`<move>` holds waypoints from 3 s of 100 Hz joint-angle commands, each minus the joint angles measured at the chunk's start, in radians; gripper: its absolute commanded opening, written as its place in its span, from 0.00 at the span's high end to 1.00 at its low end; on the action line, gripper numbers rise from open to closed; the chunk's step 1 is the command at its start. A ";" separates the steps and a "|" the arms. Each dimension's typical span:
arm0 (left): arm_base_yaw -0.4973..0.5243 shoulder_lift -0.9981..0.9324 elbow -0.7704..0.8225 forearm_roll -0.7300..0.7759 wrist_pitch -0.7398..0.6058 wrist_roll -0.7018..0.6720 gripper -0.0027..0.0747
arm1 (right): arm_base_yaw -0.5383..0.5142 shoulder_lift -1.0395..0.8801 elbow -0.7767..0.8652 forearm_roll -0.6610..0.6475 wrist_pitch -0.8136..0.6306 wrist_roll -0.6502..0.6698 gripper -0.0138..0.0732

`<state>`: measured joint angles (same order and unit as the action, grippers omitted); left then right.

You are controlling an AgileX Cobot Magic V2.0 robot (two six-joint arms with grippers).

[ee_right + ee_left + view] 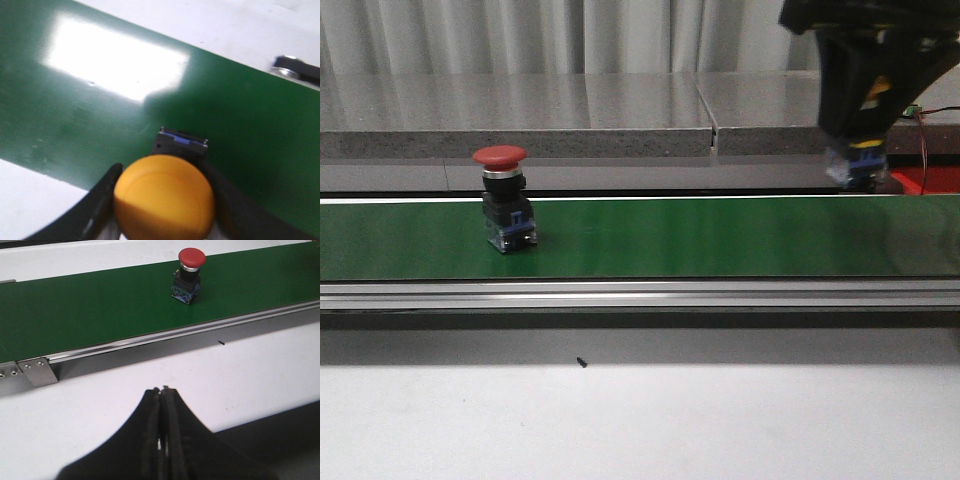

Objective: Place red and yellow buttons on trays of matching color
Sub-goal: 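Grasp the yellow button off the belt with the right gripper, then lower the yellow button into the yellow tray and open the right gripper, then move the right gripper above the red button on the belt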

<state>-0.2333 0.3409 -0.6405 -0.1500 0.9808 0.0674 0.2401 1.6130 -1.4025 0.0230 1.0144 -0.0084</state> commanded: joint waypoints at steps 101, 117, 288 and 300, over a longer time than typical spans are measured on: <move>-0.009 0.010 -0.025 -0.012 -0.062 -0.007 0.99 | -0.610 -0.022 0.267 0.061 -0.305 0.014 0.51; -0.009 0.010 -0.025 -0.012 -0.062 -0.007 0.99 | -0.610 0.055 0.267 0.062 -0.313 0.014 0.51; -0.009 0.010 -0.025 -0.012 -0.062 -0.007 0.99 | -0.104 -0.226 0.256 0.069 -0.191 -0.247 0.15; -0.009 0.010 -0.025 -0.012 -0.062 -0.007 0.99 | -0.045 -0.213 0.256 0.085 -0.194 -0.311 0.15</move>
<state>-0.2333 0.3409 -0.6405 -0.1500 0.9808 0.0658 0.1595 1.4195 -1.1127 0.0890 0.8474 -0.2579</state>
